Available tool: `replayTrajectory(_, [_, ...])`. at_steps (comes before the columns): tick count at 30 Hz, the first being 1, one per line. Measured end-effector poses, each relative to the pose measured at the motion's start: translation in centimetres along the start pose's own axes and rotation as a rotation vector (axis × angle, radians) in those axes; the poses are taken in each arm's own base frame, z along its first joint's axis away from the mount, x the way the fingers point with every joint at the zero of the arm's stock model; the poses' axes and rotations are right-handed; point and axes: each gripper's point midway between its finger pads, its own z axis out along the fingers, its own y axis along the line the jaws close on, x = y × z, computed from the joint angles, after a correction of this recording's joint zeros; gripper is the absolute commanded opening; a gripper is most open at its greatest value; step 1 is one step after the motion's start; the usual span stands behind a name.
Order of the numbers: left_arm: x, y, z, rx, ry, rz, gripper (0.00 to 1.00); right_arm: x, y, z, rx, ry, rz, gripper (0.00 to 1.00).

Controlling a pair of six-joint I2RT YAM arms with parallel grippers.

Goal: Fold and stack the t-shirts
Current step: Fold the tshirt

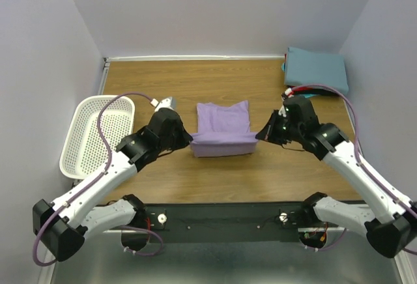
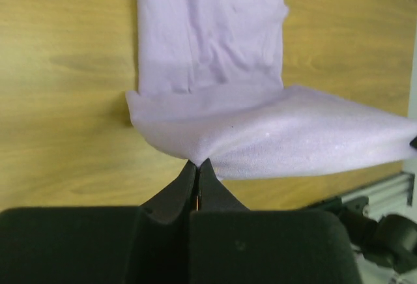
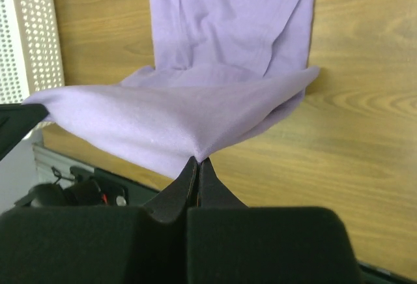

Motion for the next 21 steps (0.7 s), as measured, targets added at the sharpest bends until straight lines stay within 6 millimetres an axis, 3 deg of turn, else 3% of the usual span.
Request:
replayTrajectory(7, [-4.8, 0.7, 2.2, -0.027, -0.061, 0.027, 0.00, -3.4, 1.1, 3.5, 0.044, -0.039, -0.026, 0.00])
replayTrajectory(11, [-7.6, 1.0, 4.1, -0.028, -0.086, 0.026, 0.00, -6.7, 1.4, 5.8, 0.057, -0.082, -0.017, 0.00])
replayTrajectory(15, [-10.5, 1.5, 7.7, -0.031, -0.083, 0.015, 0.00, -10.3, -0.4, 9.7, 0.092, -0.092, 0.030, 0.04])
replayTrajectory(17, [-12.3, 1.6, 10.6, -0.028, -0.075, 0.004, 0.00, -11.9, -1.9, 12.1, 0.115, -0.084, 0.055, 0.08])
replayTrajectory(18, [-13.7, 1.6, 12.5, -0.015, -0.077, 0.002, 0.00, -12.9, -3.0, 14.0, 0.126, -0.077, 0.070, 0.18])
replayTrajectory(19, [-14.7, 1.5, 14.1, 0.002, -0.070, 0.007, 0.16, -13.7, -3.9, 15.5, 0.138, -0.069, 0.082, 0.26])
replayTrajectory(20, [-15.4, 1.7, 15.6, 0.003, -0.062, 0.007, 0.22, -14.6, -4.9, 16.8, 0.155, -0.067, 0.089, 0.36])
replayTrajectory(21, [-16.7, 1.6, 17.7, 0.016, -0.059, 0.022, 0.23, -15.7, -6.4, 18.9, 0.172, -0.067, 0.103, 0.57])
